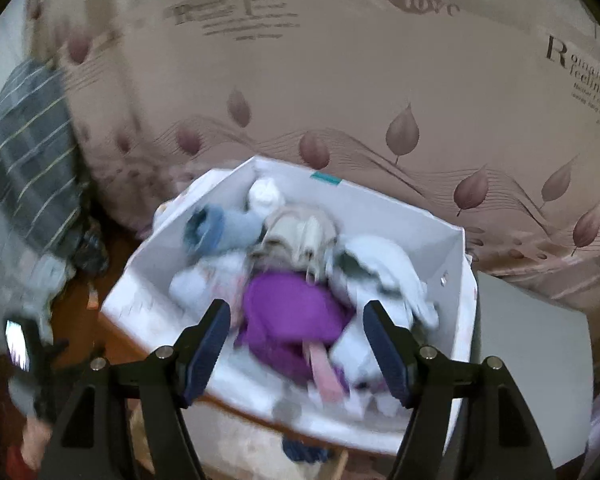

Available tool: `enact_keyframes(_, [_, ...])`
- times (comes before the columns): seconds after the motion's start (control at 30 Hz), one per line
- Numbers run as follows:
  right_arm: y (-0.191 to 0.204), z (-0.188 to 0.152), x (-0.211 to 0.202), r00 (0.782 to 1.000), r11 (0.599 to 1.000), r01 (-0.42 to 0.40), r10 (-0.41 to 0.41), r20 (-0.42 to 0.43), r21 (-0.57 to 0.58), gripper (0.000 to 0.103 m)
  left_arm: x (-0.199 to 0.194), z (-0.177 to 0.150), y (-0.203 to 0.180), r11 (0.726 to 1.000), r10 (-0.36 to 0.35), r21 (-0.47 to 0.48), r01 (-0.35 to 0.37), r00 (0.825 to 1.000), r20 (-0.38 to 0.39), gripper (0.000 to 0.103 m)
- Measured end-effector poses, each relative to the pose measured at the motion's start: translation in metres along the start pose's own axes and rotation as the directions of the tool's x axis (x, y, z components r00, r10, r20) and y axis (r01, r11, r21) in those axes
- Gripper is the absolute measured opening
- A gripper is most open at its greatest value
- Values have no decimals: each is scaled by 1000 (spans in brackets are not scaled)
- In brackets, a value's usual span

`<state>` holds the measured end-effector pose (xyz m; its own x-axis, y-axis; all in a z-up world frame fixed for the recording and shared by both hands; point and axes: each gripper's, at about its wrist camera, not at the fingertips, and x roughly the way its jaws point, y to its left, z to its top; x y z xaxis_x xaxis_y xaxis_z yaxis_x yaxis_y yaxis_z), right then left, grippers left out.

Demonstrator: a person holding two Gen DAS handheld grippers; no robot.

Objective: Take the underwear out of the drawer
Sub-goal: 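Lower the patterned garment into the shoe box and open the right gripper, then move the right gripper into the drawer and grasp the dark-blue patterned garment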

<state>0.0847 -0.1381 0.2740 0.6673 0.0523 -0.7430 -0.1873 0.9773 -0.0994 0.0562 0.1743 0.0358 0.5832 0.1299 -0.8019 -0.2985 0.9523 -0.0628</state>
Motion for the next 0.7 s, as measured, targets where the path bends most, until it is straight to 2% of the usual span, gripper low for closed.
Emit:
enact_keyframes(0.13, [6, -40, -18, 999, 995, -26, 24, -25, -94, 71, 2, 1, 0, 1000, 3, -3, -3, 1000, -4, 89])
enact_keyframes(0.33, [14, -105, -8, 985, 970, -108, 75, -154, -217, 71, 4, 1, -2, 1000, 12, 1, -12, 1000, -9, 89])
enact_keyframes(0.43, [20, -137, 20, 959, 948, -194, 128, -254, -252, 71, 5, 0, -4, 1000, 20, 15, -19, 1000, -9, 89])
enact_keyframes(0.57, [38, -173, 67, 920, 893, -272, 132, -369, -358, 71, 5, -1, -6, 1000, 17, 17, -17, 1000, -9, 89])
enact_keyframes(0.7, [46, -196, 109, 891, 860, -313, 119, -437, -403, 71, 7, -1, -6, 1000, 18, 24, -18, 1000, -18, 89])
